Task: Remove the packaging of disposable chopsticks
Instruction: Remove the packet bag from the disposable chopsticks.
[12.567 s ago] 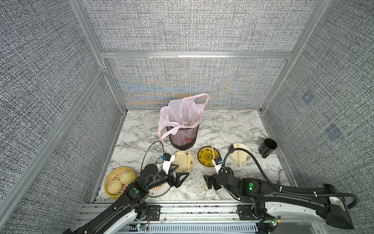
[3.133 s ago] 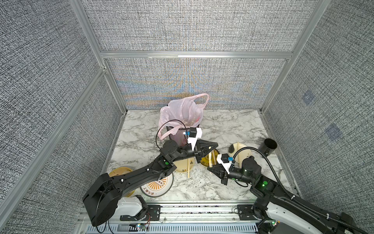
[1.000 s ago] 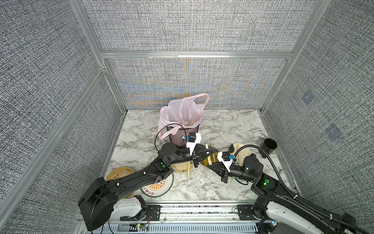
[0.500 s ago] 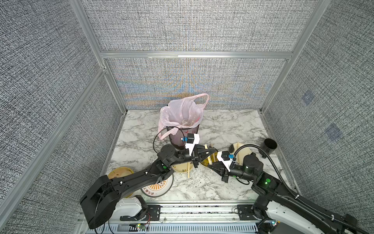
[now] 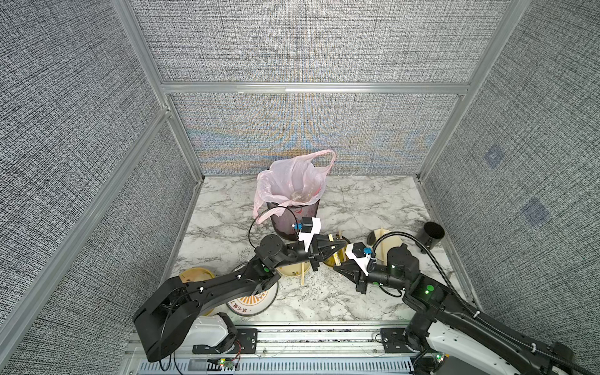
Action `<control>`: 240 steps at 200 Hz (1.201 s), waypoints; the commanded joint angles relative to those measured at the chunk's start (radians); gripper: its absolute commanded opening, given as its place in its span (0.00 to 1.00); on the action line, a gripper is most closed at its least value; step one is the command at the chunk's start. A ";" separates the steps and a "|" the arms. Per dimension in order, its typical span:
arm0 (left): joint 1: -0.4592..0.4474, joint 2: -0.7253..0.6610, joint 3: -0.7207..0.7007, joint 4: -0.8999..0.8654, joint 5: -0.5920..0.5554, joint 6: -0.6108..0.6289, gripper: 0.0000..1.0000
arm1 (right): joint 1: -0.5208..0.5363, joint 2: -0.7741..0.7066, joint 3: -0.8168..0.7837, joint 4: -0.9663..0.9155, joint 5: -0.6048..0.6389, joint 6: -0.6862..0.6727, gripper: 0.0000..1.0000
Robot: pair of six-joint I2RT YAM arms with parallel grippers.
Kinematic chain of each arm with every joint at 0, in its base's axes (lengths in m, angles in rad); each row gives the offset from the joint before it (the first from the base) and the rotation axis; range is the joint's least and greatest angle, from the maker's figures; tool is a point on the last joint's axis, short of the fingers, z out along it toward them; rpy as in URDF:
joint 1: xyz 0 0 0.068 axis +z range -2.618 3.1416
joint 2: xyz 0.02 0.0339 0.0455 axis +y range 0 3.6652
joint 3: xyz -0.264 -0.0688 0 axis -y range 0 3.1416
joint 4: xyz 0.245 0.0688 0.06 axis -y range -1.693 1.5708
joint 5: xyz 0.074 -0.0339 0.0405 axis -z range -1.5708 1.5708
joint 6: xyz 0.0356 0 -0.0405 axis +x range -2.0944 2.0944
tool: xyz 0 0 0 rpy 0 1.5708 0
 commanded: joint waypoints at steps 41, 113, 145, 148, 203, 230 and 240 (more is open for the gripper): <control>-0.005 0.004 -0.016 -0.220 0.081 0.012 0.05 | 0.002 -0.018 0.012 0.364 -0.025 -0.005 0.00; -0.017 0.025 -0.010 -0.153 0.135 -0.018 0.08 | 0.002 -0.067 -0.023 0.428 -0.030 -0.008 0.00; -0.017 0.004 -0.016 -0.189 0.111 0.004 0.09 | 0.003 -0.069 -0.021 0.425 -0.036 -0.006 0.00; -0.017 0.003 -0.016 -0.191 0.110 0.004 0.09 | 0.003 -0.068 -0.021 0.426 -0.038 -0.006 0.00; -0.022 0.005 -0.013 -0.195 0.115 0.007 0.04 | 0.002 -0.058 -0.018 0.422 -0.035 -0.006 0.00; -0.025 0.004 0.000 -0.195 0.125 0.005 0.09 | 0.003 -0.046 -0.020 0.415 -0.028 -0.008 0.00; -0.023 0.001 0.010 -0.197 0.125 0.002 0.09 | 0.004 -0.040 -0.026 0.413 -0.026 -0.009 0.00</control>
